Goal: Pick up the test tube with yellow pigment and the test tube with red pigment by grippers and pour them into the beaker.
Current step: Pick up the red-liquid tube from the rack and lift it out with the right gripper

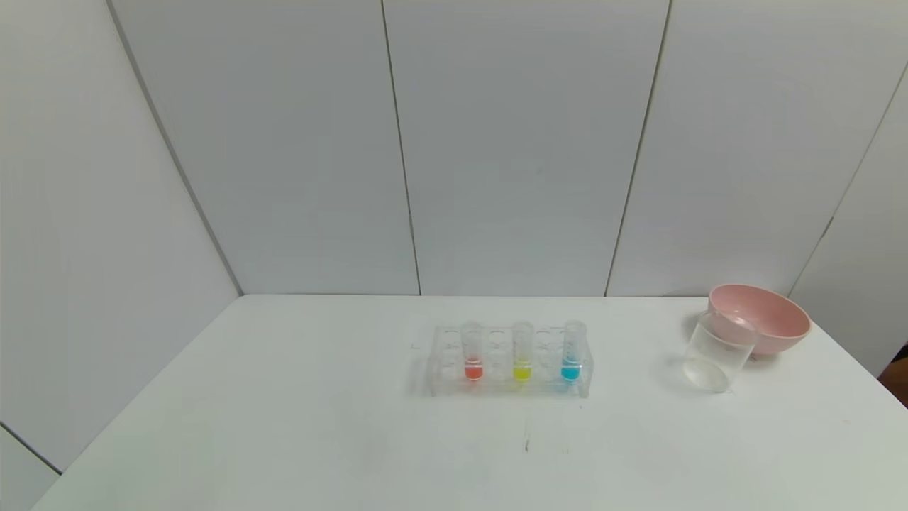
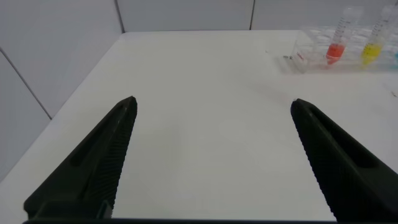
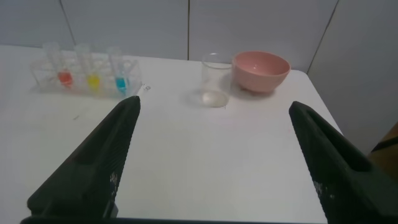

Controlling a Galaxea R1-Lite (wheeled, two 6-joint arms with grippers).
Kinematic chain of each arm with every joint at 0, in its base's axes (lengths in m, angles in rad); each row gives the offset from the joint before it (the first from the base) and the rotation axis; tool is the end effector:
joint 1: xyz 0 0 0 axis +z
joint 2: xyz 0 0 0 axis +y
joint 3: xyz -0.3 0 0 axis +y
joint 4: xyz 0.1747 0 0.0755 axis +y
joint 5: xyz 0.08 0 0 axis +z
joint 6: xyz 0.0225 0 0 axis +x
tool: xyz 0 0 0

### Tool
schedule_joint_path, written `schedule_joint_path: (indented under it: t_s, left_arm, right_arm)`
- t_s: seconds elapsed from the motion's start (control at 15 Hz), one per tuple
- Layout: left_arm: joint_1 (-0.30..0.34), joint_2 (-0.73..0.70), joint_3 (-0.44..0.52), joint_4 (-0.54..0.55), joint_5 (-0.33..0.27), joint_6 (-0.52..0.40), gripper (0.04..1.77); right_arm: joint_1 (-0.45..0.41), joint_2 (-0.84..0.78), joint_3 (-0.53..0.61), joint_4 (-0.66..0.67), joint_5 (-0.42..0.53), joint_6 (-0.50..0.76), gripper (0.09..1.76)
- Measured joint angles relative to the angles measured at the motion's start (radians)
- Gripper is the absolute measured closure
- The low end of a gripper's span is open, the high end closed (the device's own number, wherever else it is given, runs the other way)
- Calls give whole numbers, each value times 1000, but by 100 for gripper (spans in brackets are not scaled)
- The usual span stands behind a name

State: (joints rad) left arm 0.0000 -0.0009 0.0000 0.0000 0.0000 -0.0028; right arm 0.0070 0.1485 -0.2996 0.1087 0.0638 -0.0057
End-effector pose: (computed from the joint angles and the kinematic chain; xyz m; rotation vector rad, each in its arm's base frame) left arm -0.0229 0.0000 0.0755 -0.0028 -0.0009 0.0000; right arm -0.0330 0.0012 0.1497 -0.0069 -0.0426 0.0707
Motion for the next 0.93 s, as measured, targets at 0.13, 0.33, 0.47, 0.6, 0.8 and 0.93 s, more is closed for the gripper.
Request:
schedule_joint_path:
  t_s: [0.13,0.33,0.47,0.6,0.8,0.93]
  left_arm:
    - [0,0,0,0,0,0,5]
    - [0,0,0,0,0,0,5]
    - [0,0,0,0,0,0,5]
    - [0,0,0,0,0,0,5]
    - [0,0,0,0,0,0,5]
    - [0,0,0,0,0,0,5]
  right_arm:
    - [17,148,-129,-18,8,21,14]
    - [34,436,-335,-114,11,76,14]
    - [58,639,-461,-208,3,101,14]
    - [129,838,-561,-307,-74,130,14]
    - [334,1119,-650,-489,-328,167,14]
    - [498,1263,-664,-628,-461,179,14]
